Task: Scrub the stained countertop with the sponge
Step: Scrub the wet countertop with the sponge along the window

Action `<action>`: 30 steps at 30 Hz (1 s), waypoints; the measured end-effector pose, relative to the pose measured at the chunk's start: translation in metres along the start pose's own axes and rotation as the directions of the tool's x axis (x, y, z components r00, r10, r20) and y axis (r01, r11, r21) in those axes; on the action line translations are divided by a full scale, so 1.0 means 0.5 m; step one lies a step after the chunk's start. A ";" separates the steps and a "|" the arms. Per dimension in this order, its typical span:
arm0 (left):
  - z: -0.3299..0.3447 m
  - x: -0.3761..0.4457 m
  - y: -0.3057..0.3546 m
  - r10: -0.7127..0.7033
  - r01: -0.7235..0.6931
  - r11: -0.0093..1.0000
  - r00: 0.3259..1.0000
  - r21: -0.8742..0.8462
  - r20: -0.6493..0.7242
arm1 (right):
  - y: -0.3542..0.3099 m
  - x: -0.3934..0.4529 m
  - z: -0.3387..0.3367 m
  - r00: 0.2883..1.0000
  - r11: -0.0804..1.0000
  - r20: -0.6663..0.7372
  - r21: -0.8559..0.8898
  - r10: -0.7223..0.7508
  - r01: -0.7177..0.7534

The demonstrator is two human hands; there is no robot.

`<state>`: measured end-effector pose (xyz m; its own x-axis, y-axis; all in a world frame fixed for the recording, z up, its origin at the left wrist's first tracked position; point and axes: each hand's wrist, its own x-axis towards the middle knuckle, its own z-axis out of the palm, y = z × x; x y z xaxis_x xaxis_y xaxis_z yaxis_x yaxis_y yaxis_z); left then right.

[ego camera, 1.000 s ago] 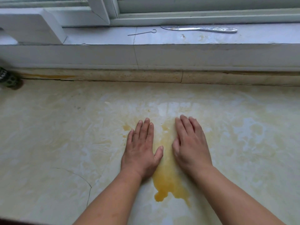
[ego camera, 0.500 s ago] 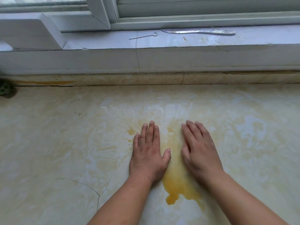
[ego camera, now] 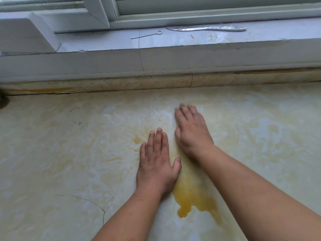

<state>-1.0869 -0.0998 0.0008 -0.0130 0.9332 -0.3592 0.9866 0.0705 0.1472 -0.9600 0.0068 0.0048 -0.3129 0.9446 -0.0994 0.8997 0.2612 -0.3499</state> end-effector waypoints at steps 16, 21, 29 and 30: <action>0.001 -0.004 0.002 -0.019 0.019 1.000 1.000 0.011 -0.013 | 0.000 -0.041 0.000 0.999 1.000 0.045 0.012 -0.004 0.003; -0.001 -0.005 0.004 -0.020 0.020 1.000 1.000 0.007 -0.018 | 0.068 -0.017 -0.024 0.999 0.998 0.037 -0.047 -0.027 0.029; -0.005 -0.008 0.007 -0.019 0.019 1.000 1.000 -0.002 -0.009 | 0.169 0.027 -0.069 0.884 0.892 -0.117 0.060 0.453 -0.449; -0.005 -0.007 0.008 -0.021 0.021 1.000 1.000 -0.003 -0.009 | 0.146 0.046 -0.064 0.897 0.901 -0.091 0.062 0.433 -0.429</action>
<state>-1.0835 -0.1018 0.0047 -0.0350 0.9347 -0.3536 0.9856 0.0908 0.1424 -0.8916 0.0538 0.0069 0.1369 0.9783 -0.1554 0.9261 -0.1821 -0.3305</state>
